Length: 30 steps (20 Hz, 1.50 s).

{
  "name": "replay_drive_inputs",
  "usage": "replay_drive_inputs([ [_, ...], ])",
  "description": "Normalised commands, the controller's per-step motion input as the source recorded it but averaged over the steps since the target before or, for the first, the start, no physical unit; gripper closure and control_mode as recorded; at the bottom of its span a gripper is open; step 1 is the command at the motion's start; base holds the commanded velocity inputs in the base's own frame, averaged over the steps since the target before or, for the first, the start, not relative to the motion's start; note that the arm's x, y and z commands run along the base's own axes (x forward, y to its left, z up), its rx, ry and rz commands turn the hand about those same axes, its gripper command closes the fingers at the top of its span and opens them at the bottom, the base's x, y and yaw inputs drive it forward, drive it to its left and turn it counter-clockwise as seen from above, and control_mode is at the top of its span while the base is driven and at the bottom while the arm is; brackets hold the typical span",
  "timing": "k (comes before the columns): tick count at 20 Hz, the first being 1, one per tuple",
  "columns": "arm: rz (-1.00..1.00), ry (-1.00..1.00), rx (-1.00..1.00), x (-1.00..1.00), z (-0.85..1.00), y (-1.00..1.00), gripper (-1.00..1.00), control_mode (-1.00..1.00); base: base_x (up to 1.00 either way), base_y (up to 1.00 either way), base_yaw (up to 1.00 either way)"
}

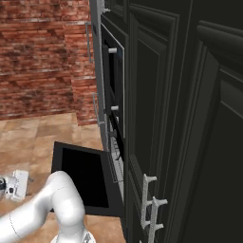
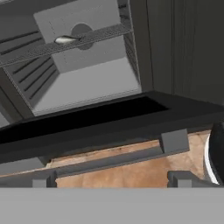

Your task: Place the fish on the rack of the oven, and slide the rack back inside. Close the oven door.

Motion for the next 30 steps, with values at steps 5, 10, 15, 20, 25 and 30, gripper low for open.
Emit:
replay_drive_inputs([
  [5, 0.00, -0.15, -0.07, 0.21, -1.00, 0.03, -1.00, -1.00, 0.00, 0.00, 0.00],
  [10, 0.00, -0.15, -0.09, 0.28, -1.00, 0.08, -1.00, -1.00, 0.00, 0.00, 0.00],
  [15, -0.01, -0.15, -0.13, 0.39, -1.00, 0.24, -1.00, -1.00, 0.00, 0.00, 0.00],
  [20, -0.03, -0.16, -0.16, 0.36, -1.00, 0.52, -1.00, -1.00, 0.00, 0.00, 0.00],
  [25, -0.06, -0.17, -0.17, 0.38, -1.00, 0.76, -1.00, -1.00, 0.00, 0.00, 0.00],
  [30, -0.10, -0.21, -0.18, 0.29, -1.00, 0.82, -1.00, -1.00, 0.00, 0.00, 0.00],
])
